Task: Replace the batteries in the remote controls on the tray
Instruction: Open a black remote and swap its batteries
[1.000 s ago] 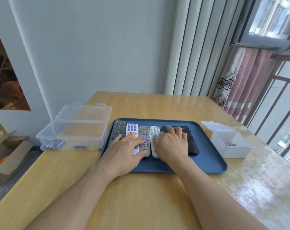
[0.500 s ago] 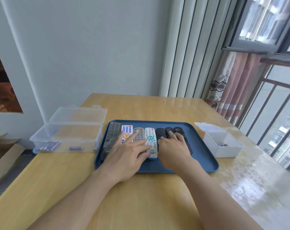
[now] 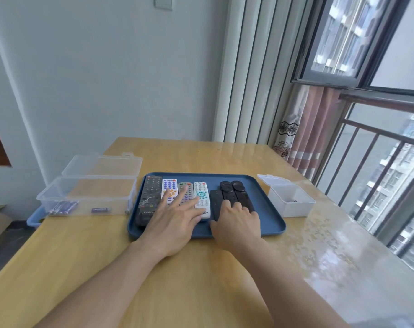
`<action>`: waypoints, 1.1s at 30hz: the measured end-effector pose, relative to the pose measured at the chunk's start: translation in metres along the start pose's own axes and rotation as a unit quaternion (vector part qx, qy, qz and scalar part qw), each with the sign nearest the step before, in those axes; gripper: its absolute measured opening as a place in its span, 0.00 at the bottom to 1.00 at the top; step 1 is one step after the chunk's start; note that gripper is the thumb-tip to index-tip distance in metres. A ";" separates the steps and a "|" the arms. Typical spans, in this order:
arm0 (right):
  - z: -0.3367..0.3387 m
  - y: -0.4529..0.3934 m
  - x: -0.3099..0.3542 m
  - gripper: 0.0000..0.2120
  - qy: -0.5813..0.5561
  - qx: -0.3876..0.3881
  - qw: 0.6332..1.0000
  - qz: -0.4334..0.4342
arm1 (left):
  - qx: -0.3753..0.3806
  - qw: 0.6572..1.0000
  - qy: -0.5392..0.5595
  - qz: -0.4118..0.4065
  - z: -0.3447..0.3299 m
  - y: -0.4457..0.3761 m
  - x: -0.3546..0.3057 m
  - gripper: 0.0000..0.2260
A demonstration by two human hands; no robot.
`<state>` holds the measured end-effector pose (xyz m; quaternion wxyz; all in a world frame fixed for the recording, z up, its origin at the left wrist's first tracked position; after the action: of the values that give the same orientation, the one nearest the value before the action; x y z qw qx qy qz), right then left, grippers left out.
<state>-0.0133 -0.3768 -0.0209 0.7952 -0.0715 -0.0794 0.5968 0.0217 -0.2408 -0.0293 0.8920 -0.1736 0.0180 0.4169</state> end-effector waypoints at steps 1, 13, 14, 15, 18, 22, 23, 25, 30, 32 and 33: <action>-0.002 0.000 0.000 0.16 -0.004 0.002 1.000 -0.005 | 0.003 1.000 -0.002 0.002 0.000 0.001 0.000 0.19; 0.056 0.008 -0.007 0.10 -0.250 -0.134 0.958 0.044 | -0.129 0.990 0.061 -0.013 0.012 -0.004 0.003 0.30; 0.063 0.007 -0.006 0.10 -0.316 -0.114 0.941 0.045 | -0.160 0.981 0.111 0.002 0.016 -0.004 0.007 0.28; 0.068 0.005 -0.002 0.10 -0.389 -0.070 0.917 0.050 | -0.177 0.966 0.189 0.023 0.022 -0.003 0.009 0.25; 0.066 -0.006 0.021 0.08 -0.560 0.090 0.819 0.087 | -0.187 0.837 0.504 0.103 0.038 0.000 0.008 0.14; 0.037 -0.032 0.033 0.15 -0.684 0.197 0.701 0.057 | -0.267 0.709 0.617 0.214 0.040 0.004 0.032 0.07; 0.029 -0.037 0.034 0.15 -0.696 0.201 0.688 0.042 | -0.286 0.694 0.619 0.232 0.037 0.005 0.040 0.06; 0.013 -0.041 0.033 0.14 -0.717 0.177 0.674 0.010 | -0.289 0.686 0.617 0.254 0.029 0.004 0.049 0.07; -0.006 -0.043 0.021 0.20 -0.698 0.087 0.710 -0.036 | -0.260 0.663 0.656 0.250 0.017 -0.002 0.048 0.06; -0.006 -0.040 0.018 0.16 -0.700 0.079 0.709 -0.035 | -0.255 0.651 0.676 0.233 0.017 -0.002 0.046 0.08; -0.004 -0.038 0.018 0.14 -0.698 0.076 0.712 -0.028 | -0.248 0.648 0.684 0.225 0.018 -0.003 0.044 0.09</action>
<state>0.0280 -0.3705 -0.0166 0.5331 0.4278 -0.5683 0.4581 0.0506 -0.2039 -0.0197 0.4285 -0.6150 0.5573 0.3570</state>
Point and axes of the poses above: each hand's wrist, its own y-axis away from the middle knuckle, its own z-axis out of the back of the hand, x = y × z, the point moved 7 cm from there along -y, towards the middle knuckle, and after that the axes turned 3 degrees about -x, right-handed, at the moved point
